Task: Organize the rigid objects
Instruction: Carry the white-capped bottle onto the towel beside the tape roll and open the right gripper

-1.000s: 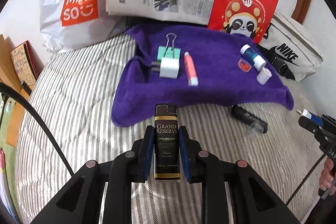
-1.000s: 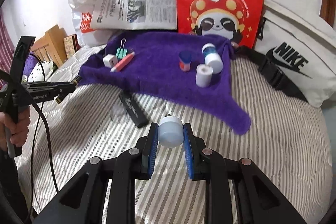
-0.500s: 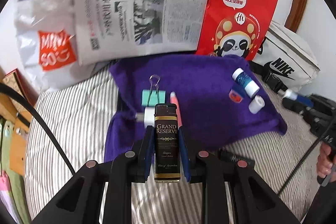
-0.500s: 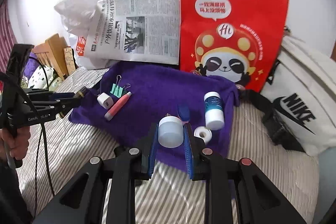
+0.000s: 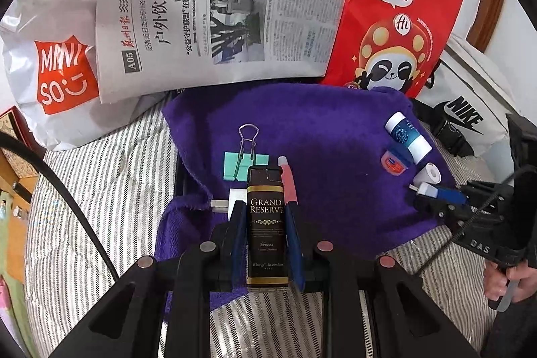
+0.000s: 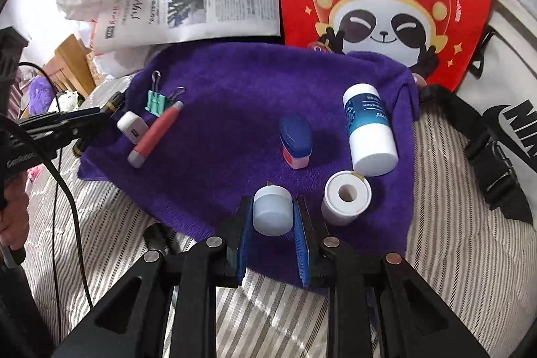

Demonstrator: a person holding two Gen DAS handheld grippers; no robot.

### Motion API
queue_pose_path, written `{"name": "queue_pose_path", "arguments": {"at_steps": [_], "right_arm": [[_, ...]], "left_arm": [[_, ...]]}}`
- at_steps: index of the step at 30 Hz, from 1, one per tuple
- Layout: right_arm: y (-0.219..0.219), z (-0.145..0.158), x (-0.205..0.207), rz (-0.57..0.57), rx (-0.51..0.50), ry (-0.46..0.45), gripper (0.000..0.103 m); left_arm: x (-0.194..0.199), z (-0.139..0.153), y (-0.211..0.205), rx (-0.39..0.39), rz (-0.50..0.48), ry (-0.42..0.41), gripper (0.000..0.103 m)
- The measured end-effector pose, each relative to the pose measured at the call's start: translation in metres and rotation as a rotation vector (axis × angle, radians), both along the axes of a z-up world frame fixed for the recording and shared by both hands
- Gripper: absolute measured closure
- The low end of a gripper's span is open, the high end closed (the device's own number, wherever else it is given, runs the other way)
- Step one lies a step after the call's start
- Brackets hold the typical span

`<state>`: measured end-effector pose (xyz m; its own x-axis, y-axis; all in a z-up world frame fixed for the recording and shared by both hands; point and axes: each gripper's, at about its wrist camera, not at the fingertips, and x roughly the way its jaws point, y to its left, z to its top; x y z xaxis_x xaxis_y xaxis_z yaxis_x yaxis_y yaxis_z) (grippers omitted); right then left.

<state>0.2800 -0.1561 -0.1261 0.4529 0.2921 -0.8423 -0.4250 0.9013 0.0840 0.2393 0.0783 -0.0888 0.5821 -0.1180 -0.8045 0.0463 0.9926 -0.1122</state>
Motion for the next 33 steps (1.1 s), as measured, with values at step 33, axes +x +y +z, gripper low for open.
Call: {"name": "queue_pose_path", "arguments": {"at_steps": [33], "right_arm": [[-0.029, 0.010, -0.021, -0.054, 0.065, -0.064, 0.067]], "left_arm": [[0.012, -0.011, -0.017, -0.018, -0.045, 0.032, 0.081]]}}
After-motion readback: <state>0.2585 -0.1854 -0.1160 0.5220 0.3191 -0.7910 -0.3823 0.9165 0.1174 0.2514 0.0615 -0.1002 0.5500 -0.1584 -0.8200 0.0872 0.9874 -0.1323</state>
